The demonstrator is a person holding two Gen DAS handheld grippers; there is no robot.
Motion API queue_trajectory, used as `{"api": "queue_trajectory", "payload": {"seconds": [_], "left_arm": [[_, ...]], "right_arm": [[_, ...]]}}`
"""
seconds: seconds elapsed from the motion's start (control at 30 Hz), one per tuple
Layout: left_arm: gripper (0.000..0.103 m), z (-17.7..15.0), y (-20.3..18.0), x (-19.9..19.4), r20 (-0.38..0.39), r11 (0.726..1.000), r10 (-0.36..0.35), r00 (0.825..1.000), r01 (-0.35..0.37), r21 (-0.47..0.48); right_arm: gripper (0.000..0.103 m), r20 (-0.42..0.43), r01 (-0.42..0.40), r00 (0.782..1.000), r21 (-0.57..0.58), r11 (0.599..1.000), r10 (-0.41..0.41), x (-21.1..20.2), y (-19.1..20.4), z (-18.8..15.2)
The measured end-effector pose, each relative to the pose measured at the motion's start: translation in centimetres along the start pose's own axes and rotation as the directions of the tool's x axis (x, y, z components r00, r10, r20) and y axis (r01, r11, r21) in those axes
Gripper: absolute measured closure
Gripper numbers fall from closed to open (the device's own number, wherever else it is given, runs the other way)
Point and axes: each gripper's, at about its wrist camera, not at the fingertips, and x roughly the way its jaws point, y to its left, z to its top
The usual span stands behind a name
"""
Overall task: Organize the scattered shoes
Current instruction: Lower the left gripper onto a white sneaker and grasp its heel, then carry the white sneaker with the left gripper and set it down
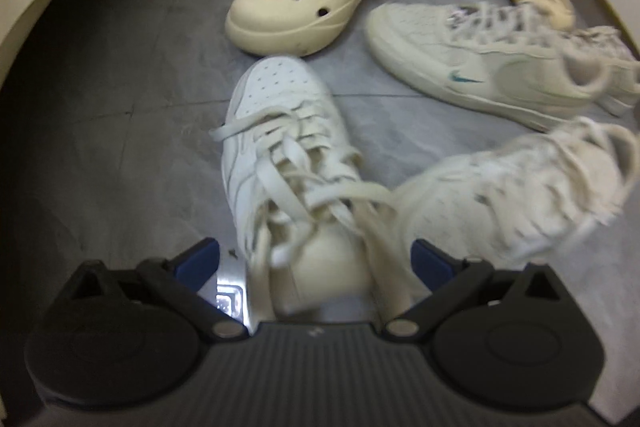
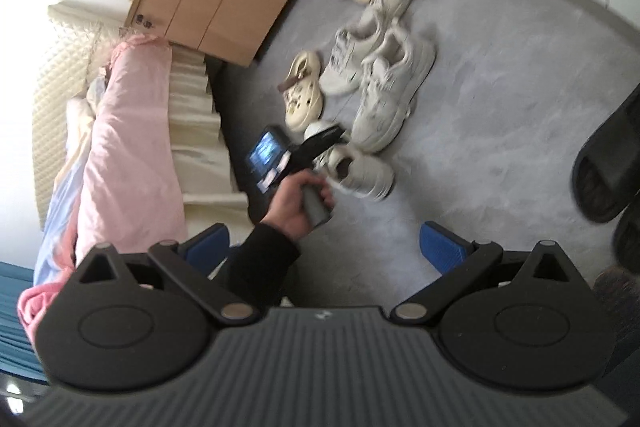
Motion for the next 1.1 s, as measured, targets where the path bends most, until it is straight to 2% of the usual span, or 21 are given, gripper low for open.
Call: {"api": "queue_trajectory", "payload": {"seconds": [0.07, 0.17, 0.27, 0.4, 0.6, 0.7, 0.9, 1.03, 1.1], "left_arm": [[0.004, 0.2, 0.3, 1.1, -0.034, 1.0, -0.024, 0.999, 0.024, 0.002], [0.012, 0.2, 0.8, 1.4, -0.042, 0.998, -0.059, 0.997, 0.058, -0.036], [0.02, 0.0, 0.7, 0.9, -0.056, 0.999, -0.052, 0.997, 0.051, -0.017], [0.021, -2.0, 1.4, 0.0, -0.126, 0.999, -0.05, 0.991, 0.05, -0.006], [0.021, -6.7, 1.3, -1.9, -0.184, 0.999, -0.044, 0.982, 0.047, 0.014], [0.021, -9.9, 0.3, -3.5, -0.215, 0.999, -0.053, 0.975, 0.051, -0.016], [0.02, -13.9, -2.6, -5.6, -0.252, 0.994, -0.097, 0.963, 0.082, -0.07], [0.017, -15.7, -4.2, -6.2, -0.234, 0.994, -0.105, 0.966, 0.096, -0.049], [0.015, -16.8, -4.6, -5.9, -0.229, 0.996, -0.089, 0.969, 0.09, -0.003]], "right_arm": [[0.0, -0.002, 0.008, 1.0, 0.011, 1.0, -0.008, 0.5, 0.0, 0.4], [0.0, 0.002, 0.01, 1.0, 0.062, 0.998, -0.01, 0.7, -0.4, 0.6], [0.0, -0.003, -0.013, 1.0, 0.107, 0.994, 0.013, 0.9, -0.9, 0.6], [0.0, 0.008, -0.004, 1.0, 0.093, 0.996, 0.003, 0.8, -0.8, 0.7], [0.0, 0.042, -0.019, 0.999, 0.05, 0.999, 0.017, -0.4, -0.1, 0.1], [0.0, 0.049, -0.025, 0.999, 0.025, 0.999, 0.024, -1.0, 0.2, -0.4], [0.0, 0.051, -0.02, 0.999, 0.006, 1.0, 0.02, -2.4, 0.0, -1.8], [0.0, 0.042, -0.013, 0.999, 0.006, 1.0, 0.013, -3.3, -0.6, -2.4], [0.0, 0.056, -0.013, 0.998, 0.011, 1.0, 0.013, -3.8, -0.9, -2.3]]}}
